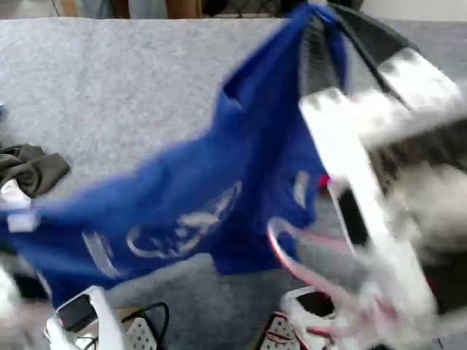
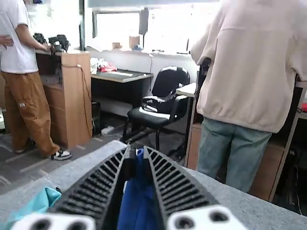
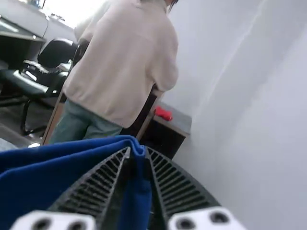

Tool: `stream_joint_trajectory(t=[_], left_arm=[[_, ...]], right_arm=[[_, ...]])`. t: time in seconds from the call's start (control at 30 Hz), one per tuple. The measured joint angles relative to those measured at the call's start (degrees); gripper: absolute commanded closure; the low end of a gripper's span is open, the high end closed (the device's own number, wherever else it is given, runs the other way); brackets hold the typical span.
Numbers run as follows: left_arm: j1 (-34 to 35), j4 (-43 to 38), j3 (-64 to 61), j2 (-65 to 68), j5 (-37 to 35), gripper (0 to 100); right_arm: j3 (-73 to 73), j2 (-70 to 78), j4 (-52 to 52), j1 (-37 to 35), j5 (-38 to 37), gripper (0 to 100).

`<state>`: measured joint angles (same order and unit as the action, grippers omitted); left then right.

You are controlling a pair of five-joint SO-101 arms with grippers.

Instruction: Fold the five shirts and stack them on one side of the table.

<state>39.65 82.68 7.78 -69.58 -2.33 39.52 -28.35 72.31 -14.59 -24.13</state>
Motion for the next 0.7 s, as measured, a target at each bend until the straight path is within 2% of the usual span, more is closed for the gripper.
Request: stream_joint_trajectory(t=[0.1,0.27,0.37,0.5,0.7], left_arm=[[-1.8,-15.1,-17.8,1.0,-1.4,97],[-5.5,-50.0,-49.0,2.8,-1.7,97],[-7.4,-67.2,-57.8,5.7,-0.2,97],[-7.8,-73.6,-55.7,13.6,2.4,97],[-8.9,-74.4,-42.8,32.4,2.7,97]], right_arm=[[-13.6,0.4,-10.9,-0.2,0.0,98.4],[-36.1,0.5,-33.1,-0.2,0.0,98.3],[-46.4,2.0,-46.3,-0.2,0.1,98.4],[-48.2,8.3,-54.1,-0.2,0.1,98.4],[-35.9,22.9,-52.6,-0.2,0.0,98.4]])
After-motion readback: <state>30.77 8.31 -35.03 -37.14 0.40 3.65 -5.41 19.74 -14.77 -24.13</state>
